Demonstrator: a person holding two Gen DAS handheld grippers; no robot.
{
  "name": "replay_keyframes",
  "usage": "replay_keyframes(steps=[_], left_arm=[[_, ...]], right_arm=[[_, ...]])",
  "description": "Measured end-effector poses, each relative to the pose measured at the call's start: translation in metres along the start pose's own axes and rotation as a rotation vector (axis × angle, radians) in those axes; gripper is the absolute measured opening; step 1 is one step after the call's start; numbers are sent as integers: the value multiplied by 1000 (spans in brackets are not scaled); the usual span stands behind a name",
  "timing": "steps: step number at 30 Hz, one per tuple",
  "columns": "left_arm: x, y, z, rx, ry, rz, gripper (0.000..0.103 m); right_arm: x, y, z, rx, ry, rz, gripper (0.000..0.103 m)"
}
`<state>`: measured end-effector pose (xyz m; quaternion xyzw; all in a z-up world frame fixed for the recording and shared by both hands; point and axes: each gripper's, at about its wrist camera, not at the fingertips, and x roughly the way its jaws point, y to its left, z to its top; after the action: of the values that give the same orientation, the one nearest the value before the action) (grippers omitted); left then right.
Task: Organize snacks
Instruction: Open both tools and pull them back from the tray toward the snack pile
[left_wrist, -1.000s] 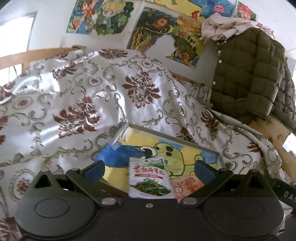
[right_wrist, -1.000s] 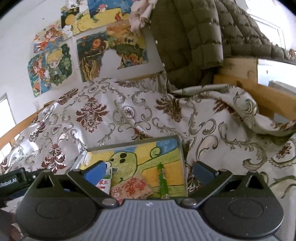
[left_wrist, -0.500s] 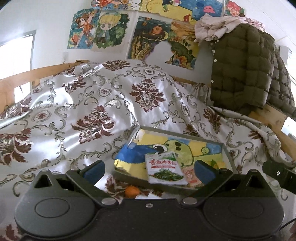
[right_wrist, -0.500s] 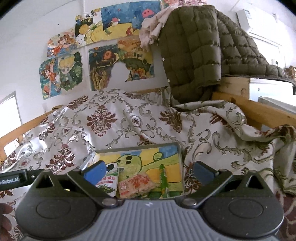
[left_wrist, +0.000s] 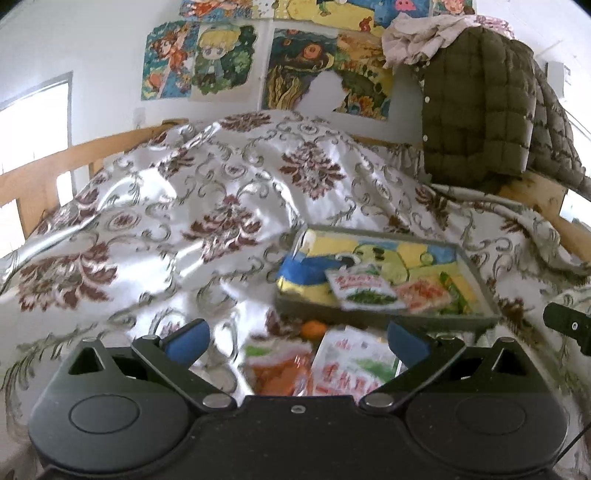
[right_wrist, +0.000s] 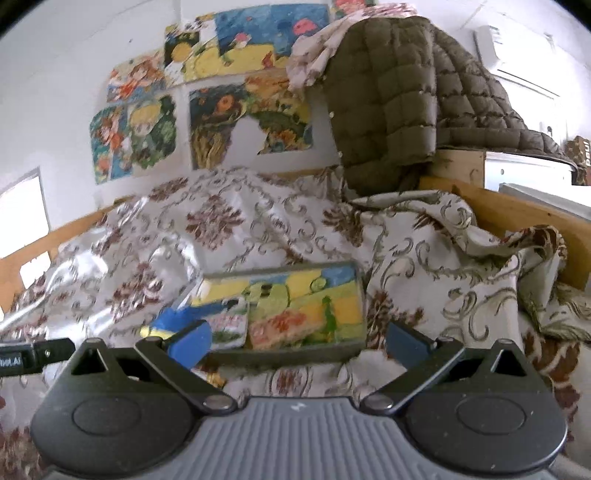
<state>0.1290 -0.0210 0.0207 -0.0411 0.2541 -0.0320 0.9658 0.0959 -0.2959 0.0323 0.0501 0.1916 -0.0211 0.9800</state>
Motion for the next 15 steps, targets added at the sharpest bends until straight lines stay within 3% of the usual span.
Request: replay_keyframes(steps=[10,15], left_arm=[[-10,8,-17,177,127,-11,102],[-7,9,-25,213,174,-20,102]], right_arm=[[-17,32,-28,-56,141,46,103],[-10,43,-41,-76,244,45,103]])
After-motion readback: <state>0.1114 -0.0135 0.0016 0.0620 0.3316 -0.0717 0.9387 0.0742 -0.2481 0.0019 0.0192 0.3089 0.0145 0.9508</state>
